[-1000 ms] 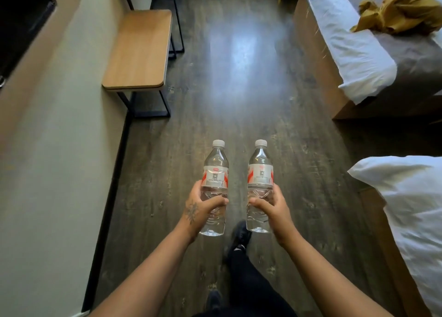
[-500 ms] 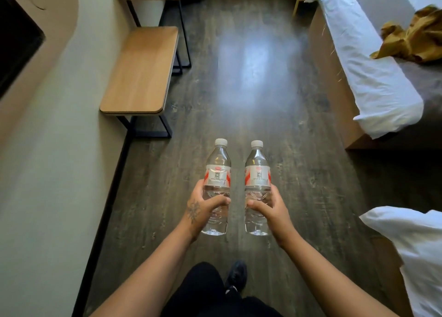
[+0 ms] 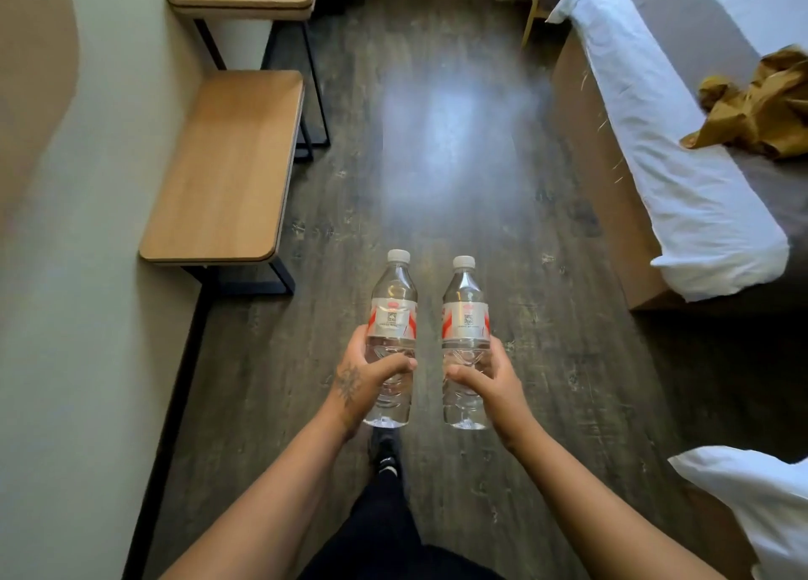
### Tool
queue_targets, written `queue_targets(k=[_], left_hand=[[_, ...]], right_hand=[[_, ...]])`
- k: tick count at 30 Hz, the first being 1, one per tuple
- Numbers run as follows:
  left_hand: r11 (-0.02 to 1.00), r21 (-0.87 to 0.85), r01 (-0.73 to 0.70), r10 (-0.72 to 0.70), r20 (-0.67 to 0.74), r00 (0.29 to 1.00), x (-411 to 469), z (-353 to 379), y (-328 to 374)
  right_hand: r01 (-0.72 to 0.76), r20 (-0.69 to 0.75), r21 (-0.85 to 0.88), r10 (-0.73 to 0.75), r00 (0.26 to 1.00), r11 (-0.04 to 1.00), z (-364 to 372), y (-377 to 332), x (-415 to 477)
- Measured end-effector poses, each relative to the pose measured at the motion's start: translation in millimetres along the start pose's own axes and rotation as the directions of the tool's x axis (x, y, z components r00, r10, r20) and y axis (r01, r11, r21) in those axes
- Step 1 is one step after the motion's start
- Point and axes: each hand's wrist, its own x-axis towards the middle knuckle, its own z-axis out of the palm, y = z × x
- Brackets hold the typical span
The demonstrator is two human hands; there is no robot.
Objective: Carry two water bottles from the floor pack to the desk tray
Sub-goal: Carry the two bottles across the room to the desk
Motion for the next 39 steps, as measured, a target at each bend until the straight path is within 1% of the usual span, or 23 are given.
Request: queue_targets(k=[7,16,20,23,29,34,39], left_hand=[[0.999,0.035,0.005,-0.007,0.063,0.998,107.9,-33.8,63.1],[0.999,0.045,0.020,-0.023,0.068,0.997,212.0,-52.7,125.2],[0.999,0.030,0.033,-0.035,0.058,0.998,260.9,-49.3,151.0],[0.998,0.051,0.033,-0.035,0.043,0.998,304.9,-43.9,175.4],[0.998,0.051,0.029,-0.030,0.014,0.999,396.0,-26.1,237.6],[0.999,0.043,0.014,-0.013,-0.017,1.000,455.8,-14.0,288.8],[0.999,0.050,0.005,-0.004,-0.016,1.000,501.6,-8.8,325.6]], right_hand=[[-0.020,-0.039,-0.006,0.020,0.999,1.000,35.7,-47.0,100.5],[-0.008,-0.035,-0.001,0.008,0.999,1.000,56.6,-101.6,211.2],[-0.017,-0.039,0.019,0.017,0.999,1.000,56.0,-118.6,263.2],[-0.022,-0.030,0.018,0.023,0.999,1.000,51.8,-134.2,310.9],[-0.035,0.011,0.023,0.035,0.999,0.999,34.1,-173.3,412.3],[-0.009,0.037,0.008,0.009,0.999,1.000,21.7,-215.2,487.6],[0.006,0.027,0.007,-0.006,1.000,1.000,13.8,-246.6,545.8]])
